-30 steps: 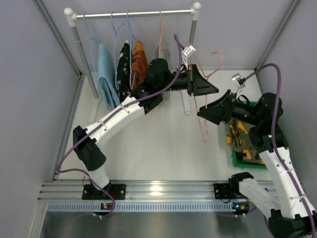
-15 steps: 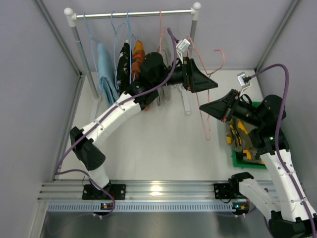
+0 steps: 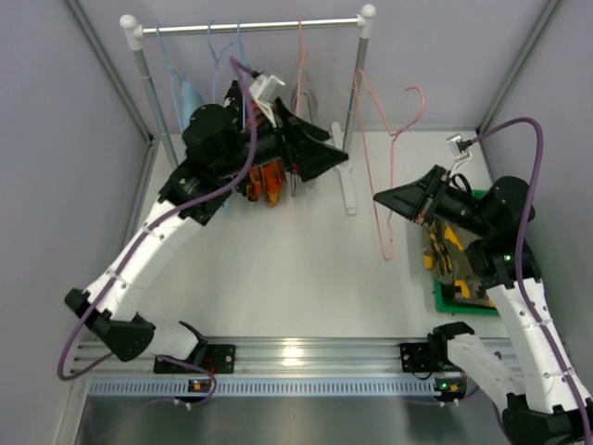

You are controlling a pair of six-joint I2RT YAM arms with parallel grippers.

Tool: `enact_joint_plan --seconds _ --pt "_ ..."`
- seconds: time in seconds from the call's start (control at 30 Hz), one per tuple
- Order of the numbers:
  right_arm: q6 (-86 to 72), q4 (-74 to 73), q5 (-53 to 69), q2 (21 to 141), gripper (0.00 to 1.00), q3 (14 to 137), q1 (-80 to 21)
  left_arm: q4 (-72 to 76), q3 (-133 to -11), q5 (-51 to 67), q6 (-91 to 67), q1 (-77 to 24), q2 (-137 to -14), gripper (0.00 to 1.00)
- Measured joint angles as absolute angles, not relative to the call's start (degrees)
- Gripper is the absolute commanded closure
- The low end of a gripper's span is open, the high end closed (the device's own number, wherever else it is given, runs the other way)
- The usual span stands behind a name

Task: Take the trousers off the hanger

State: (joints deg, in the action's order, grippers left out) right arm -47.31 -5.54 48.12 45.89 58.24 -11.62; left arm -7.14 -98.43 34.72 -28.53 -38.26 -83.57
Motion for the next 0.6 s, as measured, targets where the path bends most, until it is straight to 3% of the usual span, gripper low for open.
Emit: enact_joint_plan --seconds 0.2,0.6 --pt "-46.6 -6.0 47.0 51.8 1.00 62.4 -11.9 -8.3 -95.4 29.0 -23.7 -29.5 -71.7 0.01" --pt "-39.4 -10.0 42.2 73.1 1.00 83.9 -17.6 -17.9 -92.6 11.0 -7.6 -18.9 -56.2 0.01"
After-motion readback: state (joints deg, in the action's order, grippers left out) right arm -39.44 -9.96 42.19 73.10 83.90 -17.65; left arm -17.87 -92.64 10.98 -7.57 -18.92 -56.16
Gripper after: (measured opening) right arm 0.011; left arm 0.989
